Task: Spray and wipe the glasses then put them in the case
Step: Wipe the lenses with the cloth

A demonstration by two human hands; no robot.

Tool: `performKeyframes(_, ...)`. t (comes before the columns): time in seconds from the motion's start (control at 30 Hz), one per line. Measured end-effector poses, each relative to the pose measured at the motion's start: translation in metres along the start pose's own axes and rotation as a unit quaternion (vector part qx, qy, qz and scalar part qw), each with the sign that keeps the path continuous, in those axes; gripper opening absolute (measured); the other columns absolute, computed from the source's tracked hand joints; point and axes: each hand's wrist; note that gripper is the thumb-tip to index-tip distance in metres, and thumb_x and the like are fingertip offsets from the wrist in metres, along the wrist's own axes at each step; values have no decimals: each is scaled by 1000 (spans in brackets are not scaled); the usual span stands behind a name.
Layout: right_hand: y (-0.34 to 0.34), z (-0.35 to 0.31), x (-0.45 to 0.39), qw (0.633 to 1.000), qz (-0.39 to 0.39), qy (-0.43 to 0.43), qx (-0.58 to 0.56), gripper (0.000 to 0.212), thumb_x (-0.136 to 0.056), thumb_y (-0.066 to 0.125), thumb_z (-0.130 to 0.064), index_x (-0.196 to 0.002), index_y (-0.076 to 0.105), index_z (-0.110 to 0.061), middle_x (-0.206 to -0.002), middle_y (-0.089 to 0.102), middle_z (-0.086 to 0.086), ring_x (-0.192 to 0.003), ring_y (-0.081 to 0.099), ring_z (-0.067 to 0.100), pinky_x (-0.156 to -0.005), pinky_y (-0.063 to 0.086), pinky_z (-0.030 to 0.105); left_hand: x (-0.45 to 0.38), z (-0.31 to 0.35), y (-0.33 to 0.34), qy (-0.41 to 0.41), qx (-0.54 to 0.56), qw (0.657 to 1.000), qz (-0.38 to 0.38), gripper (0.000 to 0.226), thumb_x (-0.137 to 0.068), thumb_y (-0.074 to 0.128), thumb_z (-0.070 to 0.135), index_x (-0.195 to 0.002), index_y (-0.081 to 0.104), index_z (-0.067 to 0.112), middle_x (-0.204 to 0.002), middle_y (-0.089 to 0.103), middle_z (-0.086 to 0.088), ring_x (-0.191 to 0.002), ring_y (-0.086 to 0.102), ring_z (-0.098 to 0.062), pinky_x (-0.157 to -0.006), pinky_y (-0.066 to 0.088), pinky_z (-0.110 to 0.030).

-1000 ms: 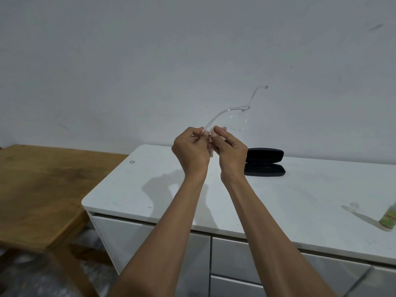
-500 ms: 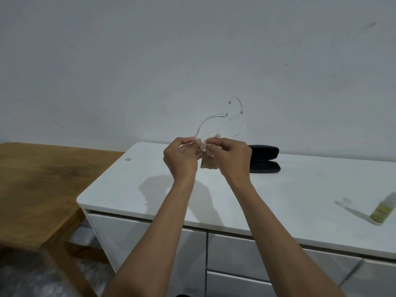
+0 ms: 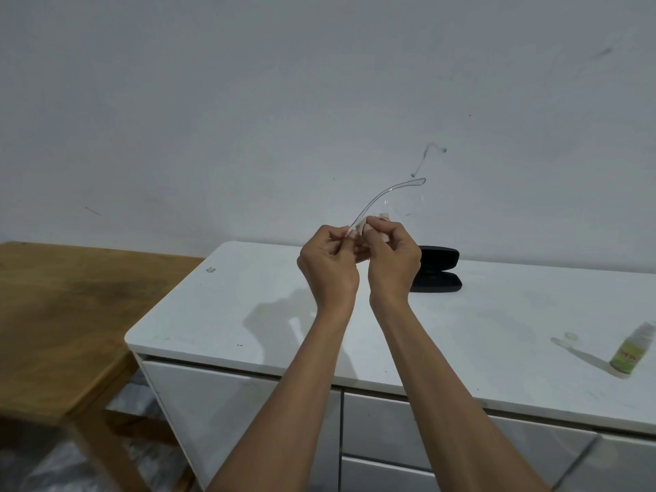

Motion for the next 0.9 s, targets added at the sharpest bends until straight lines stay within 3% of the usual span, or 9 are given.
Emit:
performKeyframes(0.07,-2,1,-6,998,-41,29,-25,16,-88,69,1,-84,76,-13,-90,77,-4,-98,73,15,-87,58,32,-3,1,1,4,-1,1000,-2,7,-90,68,-7,-84,66,-4,-73,75,-15,-64,76,-26,-62,64,-36)
performKeyframes(0.17,-5,-1,-7,992,-89,69,-61,16,-89,65,5,-83,71,-8,-82,72,2,-74,67,20,-67,56,31,-6,2,4,17,-32,999,-10,10,-89,73,0,-81,69,3,-70,75,-8,-59,74,-18,-58,61,-29)
performKeyframes(0.23,-9,-4,-9,988,-113,80,-65,12,-89,65,6,-86,71,-4,-83,70,4,-74,66,22,-69,57,32,-8,2,4,4,-38,999,-10,10,-88,74,0,-79,69,4,-67,74,-2,-56,72,-15,-56,60,-28)
performKeyframes(0.33,-17,-7,-17,985,-156,72,5,7,-87,70,2,-87,74,-3,-85,73,8,-74,68,26,-73,56,39,-13,-2,-2,-42,-8,999,-11,11,-87,75,-1,-79,70,4,-72,76,-12,-62,75,-28,-60,64,-41)
performKeyframes(0.43,-24,-11,-21,982,-165,48,72,7,-84,73,2,-82,77,-4,-82,74,13,-71,68,29,-69,55,39,-10,-3,-4,-89,36,995,-13,11,-87,72,-7,-80,69,1,-77,75,-19,-66,76,-30,-61,64,-36)
performKeyframes(0.5,-27,-12,-17,983,-143,19,112,7,-82,75,-2,-80,78,-7,-79,76,12,-69,69,19,-65,55,27,-7,-4,-3,-102,48,994,-12,13,-86,70,-10,-79,68,0,-73,74,-17,-65,76,-30,-61,64,-36)
performKeyframes(0.6,-29,-7,-7,988,-44,-24,146,9,-81,75,-6,-78,79,-14,-81,77,2,-74,68,-3,-70,50,12,-6,-8,0,-102,34,994,-12,12,-85,72,-10,-80,69,1,-65,73,-11,-63,75,-29,-65,65,-41)
performKeyframes(0.7,-25,-3,0,992,43,-38,109,10,-82,73,-6,-82,78,-14,-85,77,-3,-86,71,5,-82,53,20,-6,-6,2,-77,-1,997,-32,11,-86,73,-6,-81,69,3,-66,73,-13,-63,75,-28,-69,65,-43)
performKeyframes(0.9,-13,-7,0,993,78,-59,68,12,-86,70,-4,-87,79,-13,-78,75,-11,-73,71,1,-73,56,20,-2,3,5,-30,-27,998,-47,7,-88,71,-4,-84,67,0,-71,74,-18,-64,76,-29,-66,65,-45)
Point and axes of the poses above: each hand's wrist, its own x-axis away from the middle knuckle, its own y-axis out of the palm, z = x × y
